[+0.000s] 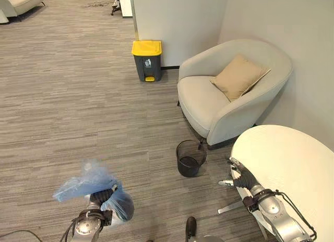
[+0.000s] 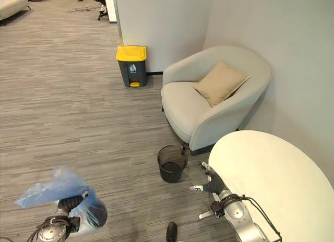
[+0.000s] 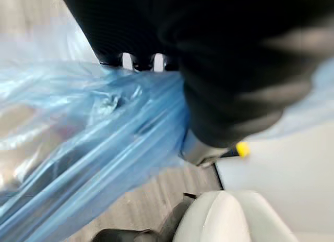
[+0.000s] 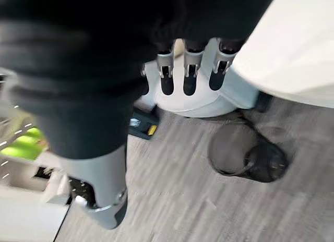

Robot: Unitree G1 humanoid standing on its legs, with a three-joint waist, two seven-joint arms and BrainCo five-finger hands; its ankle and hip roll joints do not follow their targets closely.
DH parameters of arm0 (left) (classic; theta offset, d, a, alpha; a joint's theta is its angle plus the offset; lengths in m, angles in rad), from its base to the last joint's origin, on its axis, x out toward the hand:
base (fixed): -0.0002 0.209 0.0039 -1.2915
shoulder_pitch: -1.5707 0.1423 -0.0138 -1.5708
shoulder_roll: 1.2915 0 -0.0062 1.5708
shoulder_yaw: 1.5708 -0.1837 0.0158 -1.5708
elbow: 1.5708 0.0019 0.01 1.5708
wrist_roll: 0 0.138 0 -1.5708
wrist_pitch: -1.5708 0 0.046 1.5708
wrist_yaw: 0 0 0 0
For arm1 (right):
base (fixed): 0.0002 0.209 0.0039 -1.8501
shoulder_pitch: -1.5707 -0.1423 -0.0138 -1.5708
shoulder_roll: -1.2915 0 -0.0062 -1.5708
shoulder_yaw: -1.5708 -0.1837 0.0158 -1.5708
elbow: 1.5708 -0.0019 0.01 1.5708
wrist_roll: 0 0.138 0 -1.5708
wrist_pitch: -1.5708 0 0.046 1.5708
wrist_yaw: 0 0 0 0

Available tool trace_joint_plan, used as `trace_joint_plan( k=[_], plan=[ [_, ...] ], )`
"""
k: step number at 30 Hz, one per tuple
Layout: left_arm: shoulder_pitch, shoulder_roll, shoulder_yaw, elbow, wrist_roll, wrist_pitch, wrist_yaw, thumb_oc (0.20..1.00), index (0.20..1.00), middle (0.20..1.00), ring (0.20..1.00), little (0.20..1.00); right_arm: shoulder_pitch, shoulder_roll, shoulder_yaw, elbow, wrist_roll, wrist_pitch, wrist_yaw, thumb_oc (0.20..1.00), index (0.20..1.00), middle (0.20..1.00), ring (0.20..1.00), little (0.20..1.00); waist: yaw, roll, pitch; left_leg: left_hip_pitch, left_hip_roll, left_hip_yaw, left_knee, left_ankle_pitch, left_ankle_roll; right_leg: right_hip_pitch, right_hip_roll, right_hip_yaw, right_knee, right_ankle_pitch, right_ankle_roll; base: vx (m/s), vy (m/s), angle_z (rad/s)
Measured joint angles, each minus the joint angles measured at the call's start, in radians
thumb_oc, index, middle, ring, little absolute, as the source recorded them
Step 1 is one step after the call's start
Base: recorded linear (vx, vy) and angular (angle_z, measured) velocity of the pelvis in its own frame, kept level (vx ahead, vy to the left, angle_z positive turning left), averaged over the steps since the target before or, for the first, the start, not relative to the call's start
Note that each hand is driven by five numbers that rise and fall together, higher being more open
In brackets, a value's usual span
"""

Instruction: Gather garbage on tea table into small bin, then transfer packed bag to large trash can.

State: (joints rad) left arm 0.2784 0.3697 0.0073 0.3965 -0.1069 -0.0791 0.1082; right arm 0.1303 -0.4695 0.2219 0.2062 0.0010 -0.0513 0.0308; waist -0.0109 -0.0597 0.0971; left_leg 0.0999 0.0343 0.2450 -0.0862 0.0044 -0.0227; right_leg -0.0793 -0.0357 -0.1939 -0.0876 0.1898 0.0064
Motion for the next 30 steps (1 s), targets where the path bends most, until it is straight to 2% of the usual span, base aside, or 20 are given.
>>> trace_joint_plan(
  k=[3,10,12,13,14,15,16,17,18,19,20,21,23,24,25,26,27,28,29,30],
  plan=[
    [0.004,-0.023,0.037,0.045,-0.001,0.0,-0.024,0.2,0.2,0.2,0.2,0.2,0.017,0.003,-0.03,0.1,-0.002,-0.004,0.004,1.0,1.0,1.0,1.0,1.0,0.015,0.001,0.003,-0.006,0.001,-0.019,0.0,0.0,0.0,0.003,-0.003,-0.019,0.0,-0.002,0.002,0.0,-0.037,0.2],
    [0.054,-0.049,0.036,0.101,-0.041,0.004,-0.042,0.2,0.2,0.2,0.2,0.2,0.036,0.031,-0.048,0.23,0.0,0.009,-0.003,1.0,1.0,1.0,1.0,1.0,0.039,0.0,0.04,-0.043,0.008,-0.074,0.036,0.008,0.004,0.004,-0.004,-0.061,0.006,-0.009,-0.001,-0.07,-0.081,0.22],
    [-0.045,-0.048,0.032,0.136,-0.071,0.004,-0.038,0.2,0.2,0.2,0.2,0.2,0.015,0.057,-0.052,0.269,0.002,0.012,-0.02,1.0,1.0,1.0,1.0,1.0,0.043,-0.021,0.091,-0.13,0.013,-0.13,0.139,-0.01,-0.008,-0.007,-0.01,-0.1,0.006,-0.015,-0.008,-0.18,-0.062,0.71],
    [-0.085,-0.048,0.029,0.135,-0.071,0.004,-0.033,0.2,0.2,0.2,0.2,0.2,-0.022,0.061,-0.056,0.269,0.013,0.013,-0.032,1.0,1.0,1.0,1.0,1.0,0.067,-0.013,0.131,-0.183,0.019,-0.142,0.168,0.001,-0.011,-0.042,-0.008,-0.11,0.026,-0.011,-0.004,-0.19,-0.048,1.03],
    [-0.137,-0.038,-0.009,0.134,-0.072,0.004,-0.028,0.2,0.2,0.2,0.2,0.2,-0.058,0.06,-0.081,0.27,0.02,0.008,-0.047,1.0,1.0,1.0,1.0,1.0,0.067,0.003,0.183,-0.224,0.018,-0.185,0.184,0.002,-0.028,-0.057,-0.016,-0.156,0.035,-0.015,-0.01,-0.07,0.027,1.25],
    [-0.178,-0.04,-0.031,0.132,-0.074,0.002,-0.029,0.2,0.2,0.2,0.2,0.2,-0.087,0.058,-0.082,0.292,0.021,0.009,-0.062,1.0,1.0,1.0,1.0,1.0,0.073,0.015,0.214,-0.243,0.043,-0.143,0.162,-0.019,-0.024,-0.065,-0.03,-0.213,0.051,-0.024,-0.008,0.04,0.105,1.47],
    [-0.188,-0.035,-0.037,0.118,-0.075,-0.001,-0.029,0.2,0.2,0.2,0.2,0.2,-0.086,0.066,-0.082,0.308,0.021,0.008,-0.066,1.0,1.0,1.0,1.0,1.0,0.066,-0.006,0.223,-0.245,0.05,-0.081,0.178,-0.029,-0.026,-0.067,-0.051,-0.244,0.042,-0.044,-0.024,0.16,0.117,1.4],
    [-0.175,-0.035,-0.038,0.119,-0.075,0.0,-0.029,0.2,0.2,0.2,0.2,0.2,-0.102,0.083,-0.082,0.315,0.021,0.009,-0.074,1.0,1.0,1.0,1.0,1.0,0.059,-0.014,0.223,-0.244,0.068,0.033,0.268,-0.061,-0.004,-0.066,-0.063,-0.256,0.047,-0.05,-0.018,0.2,0.172,0.55],
    [-0.164,-0.035,-0.034,0.129,-0.075,0.0,-0.029,0.2,0.2,0.2,0.2,0.2,-0.13,0.09,-0.068,0.316,0.021,0.008,-0.073,1.0,1.0,1.0,1.0,1.0,0.056,-0.008,0.221,-0.166,0.048,0.026,0.251,-0.101,0.003,-0.069,-0.053,-0.249,0.057,-0.062,-0.001,0.11,0.225,0.19],
    [-0.177,-0.033,-0.036,0.142,-0.075,0.003,-0.027,0.2,0.2,0.2,0.2,0.2,-0.159,0.11,-0.081,0.345,0.021,0.012,-0.076,1.0,1.0,1.0,1.0,1.0,0.053,0.01,0.22,-0.167,0.077,0.022,0.209,-0.092,0.002,-0.149,-0.064,-0.223,0.337,-0.185,-0.021,0.05,0.362,0.21],
    [-0.17,0.002,-0.041,0.14,-0.074,-0.001,-0.027,0.2,0.2,0.2,0.2,0.2,-0.111,0.143,-0.08,0.355,0.021,0.015,-0.087,1.0,1.0,1.0,1.0,1.0,0.037,-0.07,0.171,-0.169,0.02,-0.015,0.204,-0.075,0.022,-0.118,-0.103,-0.158,0.347,-0.232,0.007,0.06,0.408,0.03],
    [-0.167,0.015,-0.033,0.148,-0.074,0.001,-0.024,0.2,0.2,0.2,0.2,0.2,-0.131,0.16,-0.078,0.357,0.021,0.014,-0.096,1.0,1.0,1.0,1.0,1.0,0.048,-0.093,0.164,-0.185,0.001,-0.021,0.21,-0.079,0.048,-0.122,-0.096,-0.117,0.306,-0.203,0.022,0.16,0.386,-0.15],
    [-0.184,0.014,-0.035,0.163,-0.074,0.001,-0.023,0.2,0.2,0.2,0.2,0.2,-0.147,0.175,-0.074,0.354,0.021,0.014,-0.096,1.0,1.0,1.0,1.0,1.0,0.042,-0.099,0.166,-0.182,-0.043,-0.015,0.199,-0.084,0.081,-0.137,-0.124,-0.086,0.31,-0.165,0.044,0.19,0.228,-0.43],
    [-0.195,0.014,-0.037,0.164,-0.074,0.003,-0.022,0.2,0.2,0.2,0.2,0.2,-0.138,0.178,-0.073,0.353,0.022,0.014,-0.096,1.0,1.0,1.0,1.0,1.0,0.036,-0.094,0.169,-0.174,-0.059,-0.016,0.197,-0.094,0.097,-0.148,-0.15,-0.073,0.359,-0.163,0.053,0.2,0.114,0.03],
    [-0.208,0.017,-0.034,0.153,-0.074,-0.003,-0.02,0.2,0.2,0.2,0.2,0.2,-0.114,0.177,-0.069,0.353,0.023,0.016,-0.095,1.0,1.0,1.0,1.0,1.0,0.039,-0.087,0.17,-0.152,-0.081,-0.032,0.2,-0.111,0.116,-0.177,-0.174,-0.03,0.459,-0.166,0.06,0.22,0.091,0.3],
    [-0.23,0.03,-0.035,0.148,-0.075,-0.01,-0.008,0.2,0.2,0.2,0.2,0.2,-0.113,0.173,-0.043,0.35,0.041,0.015,-0.096,1.0,1.0,1.0,1.0,1.0,0.025,-0.065,0.178,-0.153,-0.088,-0.057,0.201,-0.117,0.13,-0.253,-0.136,0.079,0.535,-0.243,0.111,0.3,0.054,0.58],
    [-0.244,0.036,-0.036,0.156,-0.075,-0.01,-0.006,0.2,0.2,0.2,0.2,0.2,-0.112,0.173,-0.034,0.334,0.043,0.016,-0.095,1.0,1.0,1.0,1.0,1.0,0.019,-0.065,0.178,-0.159,-0.104,-0.06,0.202,-0.107,0.12,-0.298,-0.124,0.076,0.516,-0.246,0.105,0.24,0.03,0.46],
    [-0.242,0.033,-0.037,0.161,-0.075,-0.011,-0.001,0.2,0.2,0.2,0.2,0.2,-0.121,0.168,-0.033,0.324,0.044,0.014,-0.096,1.0,1.0,1.0,1.0,1.0,0.02,-0.061,0.179,-0.158,-0.124,-0.074,0.202,-0.127,0.12,-0.333,-0.111,0.063,0.51,-0.247,0.088,0.38,0.003,0.44],
    [-0.258,0.012,-0.05,0.192,-0.078,-0.009,0.009,0.2,0.2,0.2,0.2,0.2,-0.146,0.151,-0.036,0.313,0.058,0.011,-0.098,1.0,1.0,1.0,1.0,1.0,0.01,-0.028,0.197,-0.162,-0.133,-0.082,0.217,-0.127,0.144,-0.395,-0.095,0.045,0.491,-0.234,0.069,0.48,-0.114,0.3],
    [-0.259,-0.005,-0.038,0.194,-0.079,-0.009,0.009,0.2,0.2,0.2,0.2,0.2,-0.135,0.144,-0.034,0.293,0.059,0.013,-0.107,1.0,1.0,1.0,1.0,1.0,0.003,-0.007,0.207,-0.134,-0.154,-0.104,0.195,-0.142,0.124,-0.443,-0.085,0.001,0.488,-0.218,0.048,0.71,-0.234,0.86]
  ],
)
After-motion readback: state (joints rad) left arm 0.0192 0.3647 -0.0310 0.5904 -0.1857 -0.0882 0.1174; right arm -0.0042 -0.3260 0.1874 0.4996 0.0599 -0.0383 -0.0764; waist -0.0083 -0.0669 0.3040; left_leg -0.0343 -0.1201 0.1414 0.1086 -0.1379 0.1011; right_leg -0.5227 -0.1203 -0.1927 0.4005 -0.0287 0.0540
